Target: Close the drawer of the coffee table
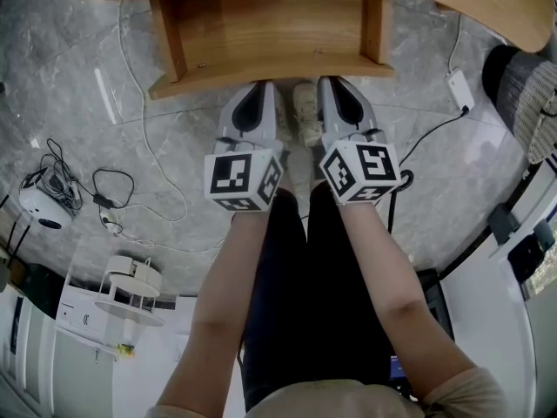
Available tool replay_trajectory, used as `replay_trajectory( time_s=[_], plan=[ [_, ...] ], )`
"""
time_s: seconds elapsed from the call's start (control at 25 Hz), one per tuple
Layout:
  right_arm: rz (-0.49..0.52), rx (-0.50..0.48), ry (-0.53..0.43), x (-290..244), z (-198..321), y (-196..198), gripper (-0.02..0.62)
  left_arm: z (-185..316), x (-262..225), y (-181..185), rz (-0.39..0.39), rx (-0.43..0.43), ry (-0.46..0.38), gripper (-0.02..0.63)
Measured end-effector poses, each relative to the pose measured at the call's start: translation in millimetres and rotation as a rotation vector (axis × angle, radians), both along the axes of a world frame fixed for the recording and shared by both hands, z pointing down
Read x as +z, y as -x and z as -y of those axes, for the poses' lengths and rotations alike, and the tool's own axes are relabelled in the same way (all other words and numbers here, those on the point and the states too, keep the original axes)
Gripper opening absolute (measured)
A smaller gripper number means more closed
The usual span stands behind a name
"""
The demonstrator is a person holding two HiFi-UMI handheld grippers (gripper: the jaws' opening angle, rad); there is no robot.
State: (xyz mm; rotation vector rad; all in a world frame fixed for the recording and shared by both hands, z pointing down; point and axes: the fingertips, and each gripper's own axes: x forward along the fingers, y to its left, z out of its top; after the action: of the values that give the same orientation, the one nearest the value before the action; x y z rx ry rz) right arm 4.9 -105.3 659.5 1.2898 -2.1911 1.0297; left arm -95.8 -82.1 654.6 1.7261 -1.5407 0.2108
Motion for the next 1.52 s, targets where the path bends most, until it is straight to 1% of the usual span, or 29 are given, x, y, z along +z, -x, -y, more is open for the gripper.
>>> replay_trajectory(
  time_s=[0.24, 0.4, 0.52, 0.8, 1.24, 1.52],
  plan=[
    [0.005, -0.038, -0.030, -9.1, 12.5, 12.1, 0.002, 15.4, -9.7, 11.6, 0.007, -0.017, -0.024, 0.003],
    [0.015, -0.035, -0.056, -10.6, 24.8, 16.2, 0.002, 28.0, -17.3, 15.2, 0.008, -0.025, -0.053, 0.003],
    [0.016, -0.025, -0.062, -10.6, 31.9, 15.1, 0.002, 34.9, -18.0, 13.9, 0.010, -0.009, -0.070, 0.003],
    [0.015, -0.043, -0.088, -10.4, 50.6, 14.7, 0.002, 51.9, -17.6, 12.7, 0.029, -0.010, -0.088, 0.003],
    [0.035, -0.038, -0.103, -9.5, 73.5, 21.5, 0.002, 74.8, -16.8, 19.8, 0.044, -0.027, -0.115, 0.003],
    [0.042, -0.009, -0.107, -10.7, 86.9, 24.0, 0.002, 88.3, -18.0, 22.4, 0.045, -0.027, -0.123, 0.003]
  ],
)
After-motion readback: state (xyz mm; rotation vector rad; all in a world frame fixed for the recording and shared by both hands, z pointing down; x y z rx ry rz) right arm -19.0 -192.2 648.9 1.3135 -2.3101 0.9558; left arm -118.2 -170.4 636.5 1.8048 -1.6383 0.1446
